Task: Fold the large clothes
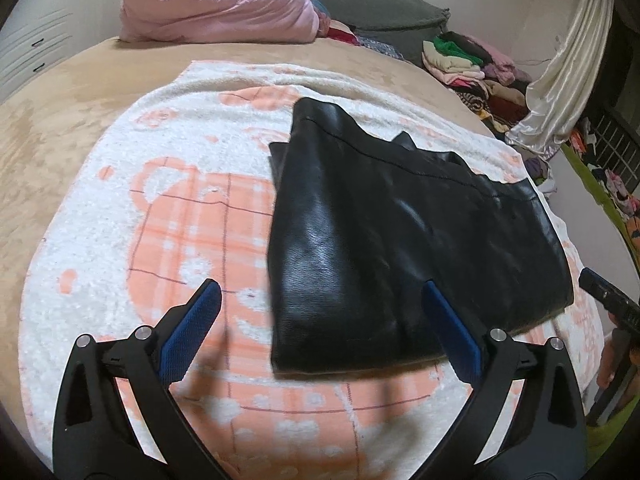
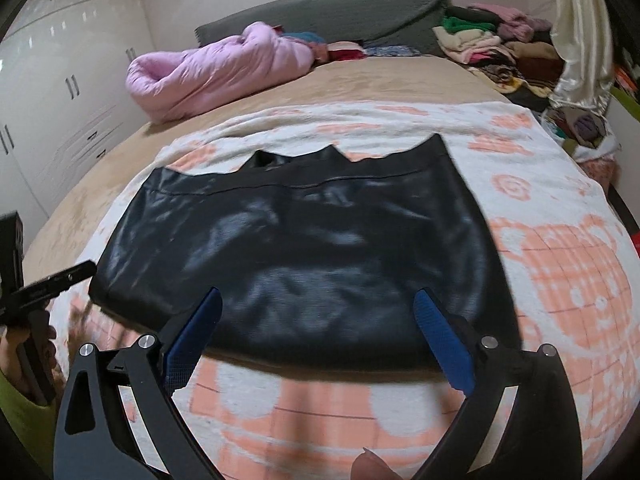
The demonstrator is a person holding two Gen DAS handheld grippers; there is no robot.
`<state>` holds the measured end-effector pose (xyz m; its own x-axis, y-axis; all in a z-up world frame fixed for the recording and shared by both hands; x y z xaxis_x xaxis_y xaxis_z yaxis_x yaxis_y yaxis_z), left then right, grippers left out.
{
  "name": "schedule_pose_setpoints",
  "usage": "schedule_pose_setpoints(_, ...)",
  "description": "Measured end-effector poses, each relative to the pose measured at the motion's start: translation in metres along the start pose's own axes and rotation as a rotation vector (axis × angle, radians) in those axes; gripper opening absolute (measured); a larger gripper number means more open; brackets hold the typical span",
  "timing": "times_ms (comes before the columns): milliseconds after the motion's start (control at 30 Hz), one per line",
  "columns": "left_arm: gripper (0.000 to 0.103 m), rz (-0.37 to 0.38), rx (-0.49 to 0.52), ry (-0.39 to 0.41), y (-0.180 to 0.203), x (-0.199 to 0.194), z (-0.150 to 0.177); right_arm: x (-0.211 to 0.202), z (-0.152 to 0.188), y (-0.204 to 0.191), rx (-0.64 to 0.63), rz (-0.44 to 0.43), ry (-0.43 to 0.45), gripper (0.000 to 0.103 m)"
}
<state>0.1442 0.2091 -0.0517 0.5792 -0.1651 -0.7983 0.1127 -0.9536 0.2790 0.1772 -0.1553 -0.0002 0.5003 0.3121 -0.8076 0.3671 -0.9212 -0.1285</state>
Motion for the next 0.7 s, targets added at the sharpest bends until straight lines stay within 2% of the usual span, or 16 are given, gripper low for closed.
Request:
schedule_pose_setpoints(367, 0.093, 0.003, -0.054, 0.014, -0.021, -0.006, -0.003, 0.021, -0.005, -0.057, -0.101, -0.024, -0.034, 0.096)
schedule_pose_setpoints(567, 0.093, 0.002, -0.073, 0.009, -0.026, -0.007, -0.004, 0.031, -0.008, -0.076, -0.133, -0.009, -0.046, 0.095)
schedule_pose_setpoints(633, 0.093, 0.0, -0.075, 0.002, -0.027, -0.004, -0.007, 0.035, -0.008, -0.081, -0.139, 0.007, -0.048, 0.088)
schedule_pose_setpoints(667, 0.093, -0.001, -0.075, -0.001, -0.027, -0.003, -0.009, 0.037, -0.008, -0.082, -0.14, 0.012, -0.057, 0.076)
schedule_pose_setpoints(700, 0.093, -0.001, -0.072, -0.002, -0.026, -0.002, -0.011, 0.042, -0.008, -0.083, -0.14, 0.015, -0.073, 0.068)
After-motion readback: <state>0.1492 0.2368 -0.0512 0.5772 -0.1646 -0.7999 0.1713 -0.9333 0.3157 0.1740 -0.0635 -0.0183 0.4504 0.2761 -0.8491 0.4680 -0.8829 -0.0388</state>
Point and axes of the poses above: each gripper's, at about its wrist camera, not at the fingertips, and x roughly the way its jaws point, y to its right, z to its underside, the point moved 3 cm from there along x, roughly the way its jaws point, and after that the axes turned 11 degrees about -y, right-handed, at the moved point
